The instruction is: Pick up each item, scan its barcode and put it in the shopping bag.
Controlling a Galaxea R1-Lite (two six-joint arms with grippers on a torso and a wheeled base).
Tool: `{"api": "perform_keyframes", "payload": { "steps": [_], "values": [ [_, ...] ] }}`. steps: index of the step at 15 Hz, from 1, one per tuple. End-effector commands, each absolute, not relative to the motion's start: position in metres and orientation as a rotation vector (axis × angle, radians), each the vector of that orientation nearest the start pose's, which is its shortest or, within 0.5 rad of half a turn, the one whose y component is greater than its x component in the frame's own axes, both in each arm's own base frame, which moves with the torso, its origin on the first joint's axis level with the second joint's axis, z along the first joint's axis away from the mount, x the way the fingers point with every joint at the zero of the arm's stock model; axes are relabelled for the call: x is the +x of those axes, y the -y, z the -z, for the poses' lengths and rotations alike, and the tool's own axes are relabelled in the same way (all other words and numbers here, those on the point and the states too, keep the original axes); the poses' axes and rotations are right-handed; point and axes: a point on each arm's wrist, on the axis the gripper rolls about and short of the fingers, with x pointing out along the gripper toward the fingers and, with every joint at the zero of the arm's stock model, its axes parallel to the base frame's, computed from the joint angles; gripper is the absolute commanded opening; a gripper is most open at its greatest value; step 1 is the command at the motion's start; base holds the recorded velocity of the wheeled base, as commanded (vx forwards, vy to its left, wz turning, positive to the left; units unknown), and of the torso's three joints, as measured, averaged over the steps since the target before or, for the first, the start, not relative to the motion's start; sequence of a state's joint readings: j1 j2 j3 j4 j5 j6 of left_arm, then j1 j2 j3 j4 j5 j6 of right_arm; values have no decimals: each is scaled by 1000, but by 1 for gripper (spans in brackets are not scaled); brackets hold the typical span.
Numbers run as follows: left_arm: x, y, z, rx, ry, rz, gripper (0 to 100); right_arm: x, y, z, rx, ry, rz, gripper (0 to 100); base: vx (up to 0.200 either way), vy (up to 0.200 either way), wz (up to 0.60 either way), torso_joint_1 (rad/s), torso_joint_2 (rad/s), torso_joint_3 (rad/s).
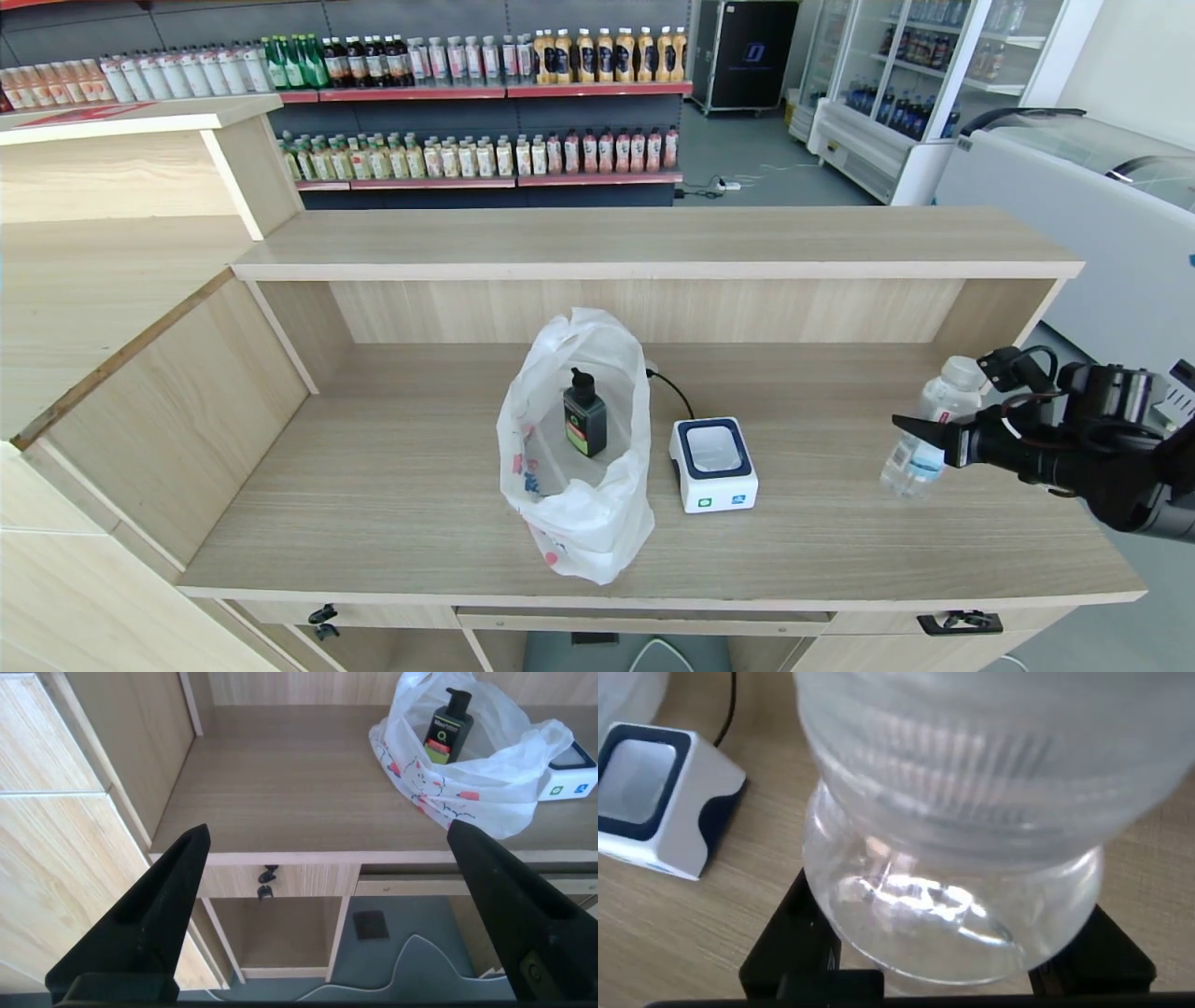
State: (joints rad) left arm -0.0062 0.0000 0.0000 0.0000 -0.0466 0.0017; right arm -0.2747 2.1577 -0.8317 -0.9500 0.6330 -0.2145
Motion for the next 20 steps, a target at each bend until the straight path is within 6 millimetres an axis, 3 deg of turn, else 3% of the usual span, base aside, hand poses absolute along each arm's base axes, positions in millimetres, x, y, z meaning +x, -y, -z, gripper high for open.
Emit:
{"api": "perform_keyframes", "payload": {
  "steps": [1, 2, 4, 7, 10, 12, 16, 20],
  "values": [
    [-23, 1, -76, 2, -1, 52, 100, 324, 60, -157, 107, -238, -492, 0, 0, 0, 0, 0, 0, 0],
    [-23, 1, -76, 2, -1, 52, 100, 307, 53, -183, 136, -226, -543, 0, 0, 0, 0, 0, 0, 0],
    [-23, 1, -76, 2, -1, 54, 100, 276, 43, -216, 147, -197, -682, 0, 0, 0, 0, 0, 0, 0],
    [-23, 1, -76, 2, -1, 52, 100, 255, 27, -239, 141, -149, -835, 0, 0, 0, 0, 0, 0, 0],
    [-23, 1, -76, 2, -1, 52, 100, 228, -5, -282, 259, -123, -955, 0, 0, 0, 0, 0, 0, 0],
    [-23, 1, -76, 2, -1, 52, 100, 217, -16, -290, 260, -109, -1004, 0, 0, 0, 0, 0, 0, 0],
    [-23, 1, -76, 2, -1, 52, 100, 177, -35, -298, 270, -151, -1104, 0, 0, 0, 0, 0, 0, 0],
    [-23, 1, -76, 2, -1, 52, 100, 134, -39, -299, 267, -160, -1158, 0, 0, 0, 0, 0, 0, 0]
  ]
}}
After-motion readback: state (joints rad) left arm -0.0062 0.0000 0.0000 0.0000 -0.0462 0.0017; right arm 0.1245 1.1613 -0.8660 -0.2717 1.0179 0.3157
